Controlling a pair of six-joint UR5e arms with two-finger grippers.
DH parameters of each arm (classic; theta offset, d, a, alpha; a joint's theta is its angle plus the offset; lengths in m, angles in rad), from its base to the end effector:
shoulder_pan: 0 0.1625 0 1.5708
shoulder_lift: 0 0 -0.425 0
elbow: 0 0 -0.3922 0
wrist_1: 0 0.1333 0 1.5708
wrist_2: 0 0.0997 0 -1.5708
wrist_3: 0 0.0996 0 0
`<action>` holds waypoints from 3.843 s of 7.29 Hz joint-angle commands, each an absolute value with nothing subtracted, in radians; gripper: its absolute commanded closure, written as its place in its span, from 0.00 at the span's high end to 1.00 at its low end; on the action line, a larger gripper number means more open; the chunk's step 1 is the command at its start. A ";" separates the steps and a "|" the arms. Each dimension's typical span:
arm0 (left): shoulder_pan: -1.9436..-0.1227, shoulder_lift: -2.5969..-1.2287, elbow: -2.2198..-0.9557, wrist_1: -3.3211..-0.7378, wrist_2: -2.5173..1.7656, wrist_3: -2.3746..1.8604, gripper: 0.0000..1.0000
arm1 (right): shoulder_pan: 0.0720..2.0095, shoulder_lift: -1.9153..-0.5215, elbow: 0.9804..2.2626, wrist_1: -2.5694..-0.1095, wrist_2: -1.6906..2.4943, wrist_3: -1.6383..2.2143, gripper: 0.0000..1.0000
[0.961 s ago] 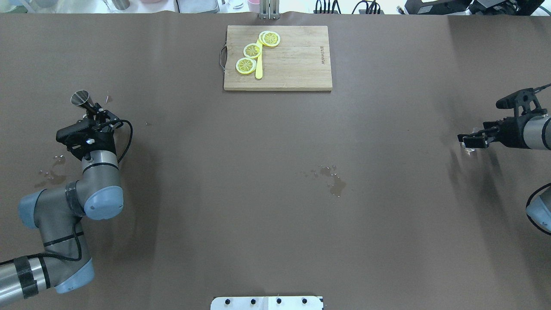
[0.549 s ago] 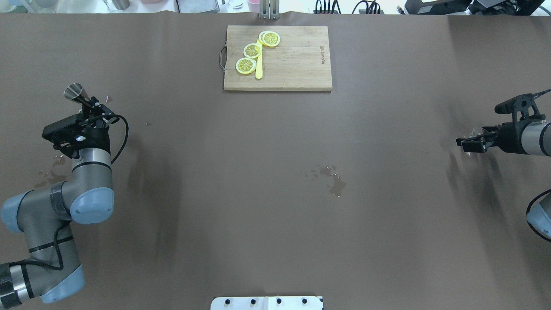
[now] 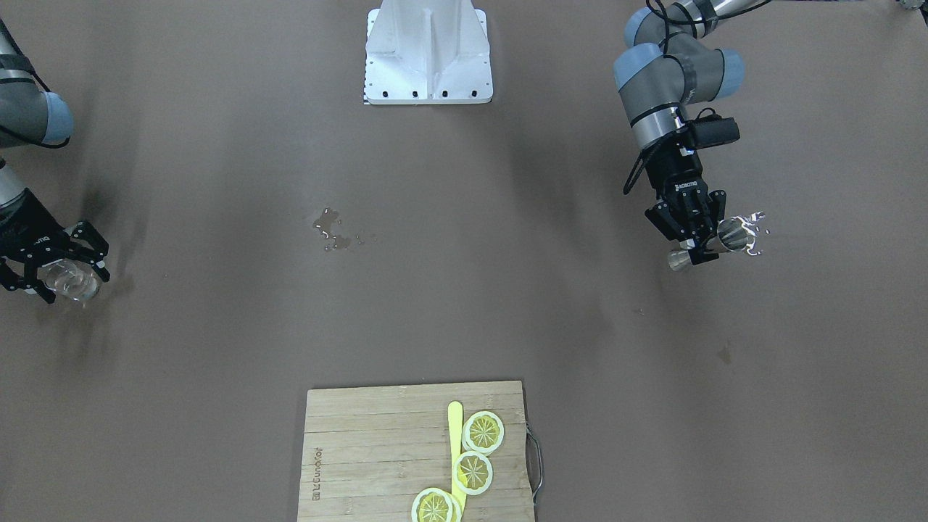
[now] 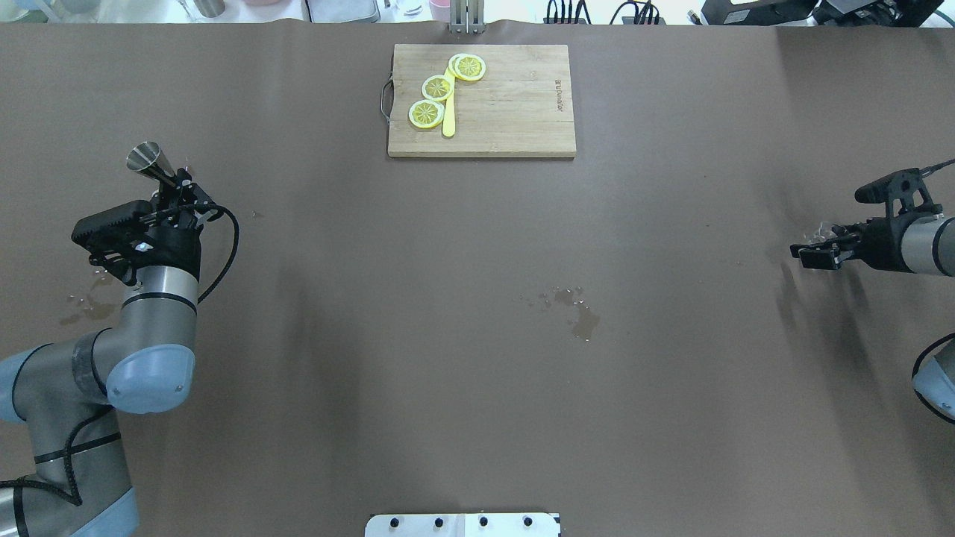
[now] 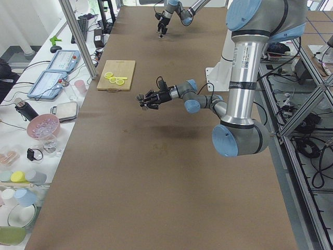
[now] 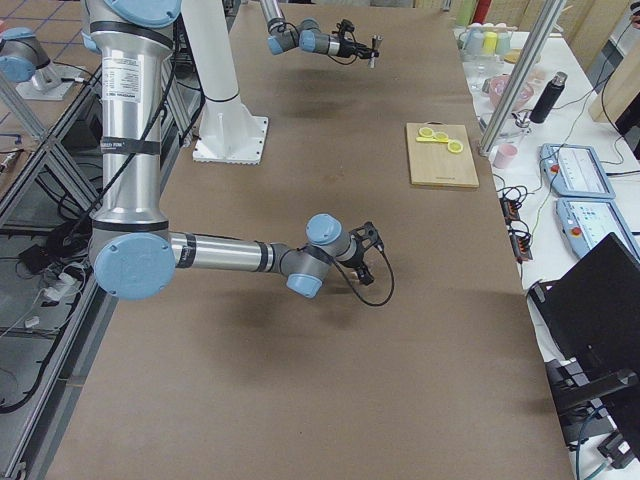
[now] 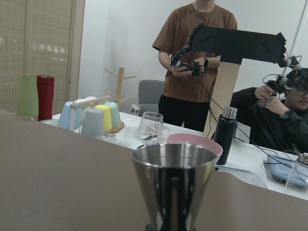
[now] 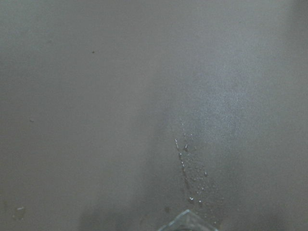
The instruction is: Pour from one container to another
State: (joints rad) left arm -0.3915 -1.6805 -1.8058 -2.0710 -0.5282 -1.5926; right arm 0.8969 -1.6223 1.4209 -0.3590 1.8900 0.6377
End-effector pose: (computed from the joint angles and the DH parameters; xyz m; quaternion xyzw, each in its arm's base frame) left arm 0.3964 -0.4009 0.4112 0.5118 0.2660 -0.3621 0.7322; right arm -0.2295 -0.4509 0.6312 0.2939 -0.4016 -0.0925 0.8624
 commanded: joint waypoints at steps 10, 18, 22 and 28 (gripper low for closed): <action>-0.412 -1.683 -1.856 -2.721 -1.094 -0.410 0.00 | 0.907 -1.670 1.521 -0.359 1.908 0.498 0.00; -0.713 -2.116 -1.362 -2.916 -1.949 -0.057 0.00 | 0.975 -1.348 1.681 -0.633 2.238 0.226 0.00; -0.709 -2.346 -1.044 -3.072 -2.071 -0.040 0.00 | 0.879 -1.174 1.779 -0.912 2.252 0.236 0.00; -0.595 -2.454 -0.894 -3.237 -2.010 -0.051 0.00 | 0.773 -1.190 1.833 -1.075 2.164 0.190 0.00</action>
State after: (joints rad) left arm -0.6115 -2.4445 -0.9024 -3.2184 -2.0266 -0.0422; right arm 0.7759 -1.1895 1.8180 -1.0113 2.1438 0.1937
